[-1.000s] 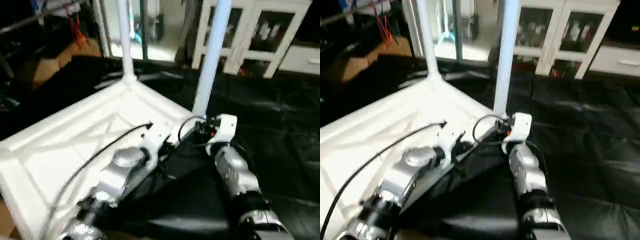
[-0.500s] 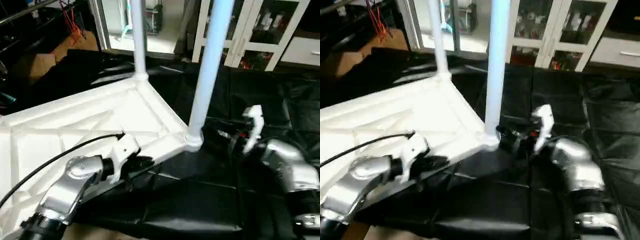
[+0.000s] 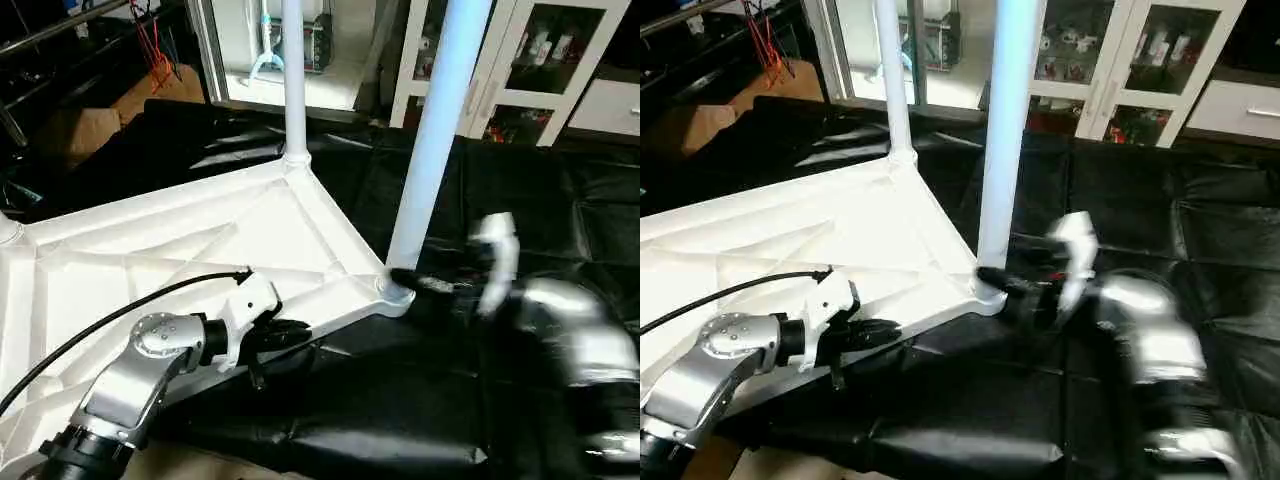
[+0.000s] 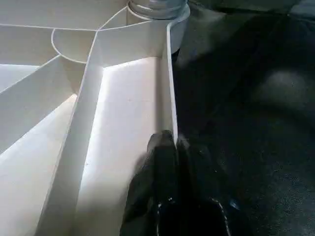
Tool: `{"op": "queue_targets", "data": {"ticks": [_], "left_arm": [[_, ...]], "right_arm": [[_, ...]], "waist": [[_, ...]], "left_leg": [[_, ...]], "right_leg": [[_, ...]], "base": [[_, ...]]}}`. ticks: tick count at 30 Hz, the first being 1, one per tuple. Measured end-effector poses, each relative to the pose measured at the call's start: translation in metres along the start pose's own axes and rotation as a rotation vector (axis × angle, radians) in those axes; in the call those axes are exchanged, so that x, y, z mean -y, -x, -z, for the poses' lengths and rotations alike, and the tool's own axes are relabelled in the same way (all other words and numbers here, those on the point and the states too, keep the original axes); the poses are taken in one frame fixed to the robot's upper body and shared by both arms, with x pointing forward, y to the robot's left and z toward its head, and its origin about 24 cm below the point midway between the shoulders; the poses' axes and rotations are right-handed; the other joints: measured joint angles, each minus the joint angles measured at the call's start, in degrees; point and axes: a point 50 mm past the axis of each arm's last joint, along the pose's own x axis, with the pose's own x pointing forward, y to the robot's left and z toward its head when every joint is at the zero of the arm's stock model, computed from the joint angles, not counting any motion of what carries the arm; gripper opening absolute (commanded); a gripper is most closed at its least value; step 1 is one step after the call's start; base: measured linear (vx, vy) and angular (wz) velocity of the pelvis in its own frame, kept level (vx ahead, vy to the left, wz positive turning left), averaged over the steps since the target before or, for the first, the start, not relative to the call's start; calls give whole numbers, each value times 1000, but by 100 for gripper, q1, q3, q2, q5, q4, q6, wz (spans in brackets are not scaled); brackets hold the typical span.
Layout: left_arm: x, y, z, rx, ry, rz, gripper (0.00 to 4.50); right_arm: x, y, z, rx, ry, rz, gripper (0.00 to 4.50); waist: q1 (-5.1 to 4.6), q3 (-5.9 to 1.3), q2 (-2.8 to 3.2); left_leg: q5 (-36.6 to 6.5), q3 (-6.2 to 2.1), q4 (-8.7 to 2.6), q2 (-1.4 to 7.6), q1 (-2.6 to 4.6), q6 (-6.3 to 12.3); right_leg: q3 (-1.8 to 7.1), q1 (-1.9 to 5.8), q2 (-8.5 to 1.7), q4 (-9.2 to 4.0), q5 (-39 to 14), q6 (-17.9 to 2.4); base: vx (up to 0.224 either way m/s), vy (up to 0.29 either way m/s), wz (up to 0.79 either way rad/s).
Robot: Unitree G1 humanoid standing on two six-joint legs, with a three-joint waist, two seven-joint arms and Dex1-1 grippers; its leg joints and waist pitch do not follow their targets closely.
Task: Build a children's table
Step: Rotate leg to tighten
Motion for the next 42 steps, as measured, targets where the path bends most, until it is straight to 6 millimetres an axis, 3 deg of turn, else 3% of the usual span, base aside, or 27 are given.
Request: {"op": "queue_targets", "data": {"ticks": [2,3,6,13,20,25,29,33,35,39,40,41,42], "left_arm": [[0,-2,-1,1,-4,6,0],[0,-3,-2,0,-6,10,0],[0,-4,-2,-1,-6,16,0],[-1,-3,-2,-8,-6,16,0],[-3,-5,-2,-2,-10,2,0],[-7,-30,-11,-3,-7,-107,0],[-2,-66,-25,8,58,-197,0],[6,-86,-31,10,102,-205,0],[9,-91,-32,4,94,-193,0],[10,-85,-28,0,60,-160,0],[10,-80,-26,0,45,-147,0],[9,-75,-23,-6,35,-142,0],[7,-57,-16,-8,-2,-108,0]], "right_arm": [[0,-6,2,-19,15,21,325],[0,-7,2,-22,18,26,299],[0,-8,4,-23,16,32,281],[3,-12,8,-13,22,67,219],[2,-19,11,18,5,114,206],[9,-32,18,86,-56,453,205],[18,-40,22,108,-147,801,204],[21,-39,24,107,-193,949,204],[22,-38,24,108,-192,957,204],[21,-39,23,119,-171,881,204],[20,-36,24,116,-148,828,260],[19,-34,24,111,-129,783,260],[16,-28,22,87,-70,602,274]], "waist": [[41,0,0],[65,0,0],[105,-1,2],[106,-6,4],[90,-6,3],[100,-9,7],[131,-15,4],[136,-51,-18],[121,-61,-26],[68,-76,-45],[45,-83,-52],[30,-85,-50],[-21,-86,-39]], "left_leg": [[-1,2,0,-4,-1,1],[-1,2,1,-5,-1,2],[-1,3,1,-4,0,2],[-1,2,11,1,0,2],[-1,1,35,2,4,2],[-3,2,41,0,37,-29],[-4,11,31,-15,92,-34],[-5,7,8,-31,104,-33],[-6,6,-8,-44,123,-32],[-7,-7,-17,-50,120,-30],[-7,-17,-23,-48,119,-31],[-7,-20,-32,-48,120,-32],[-7,-20,-47,-48,114,-33]], "right_leg": [[0,2,-3,-3,0,0],[1,2,-4,-3,0,0],[0,1,-4,0,0,0],[-2,2,-1,10,-1,-1],[3,2,-2,40,-1,-1],[6,24,-7,63,-1,-1],[2,60,-31,47,-6,6],[2,103,-36,-5,-9,14],[8,138,-38,-28,-14,24],[6,136,-39,-31,-28,48],[1,134,-35,-31,-30,54],[-2,134,-34,-31,-31,57],[-2,141,-32,-25,-36,66]], "base": [[0,0,0],[0,0,0],[0,0,0],[0,0,0],[0,0,0],[0,0,0],[0,0,0],[0,0,0],[0,0,0],[0,0,0],[0,0,0],[0,0,0],[0,0,0]]}}
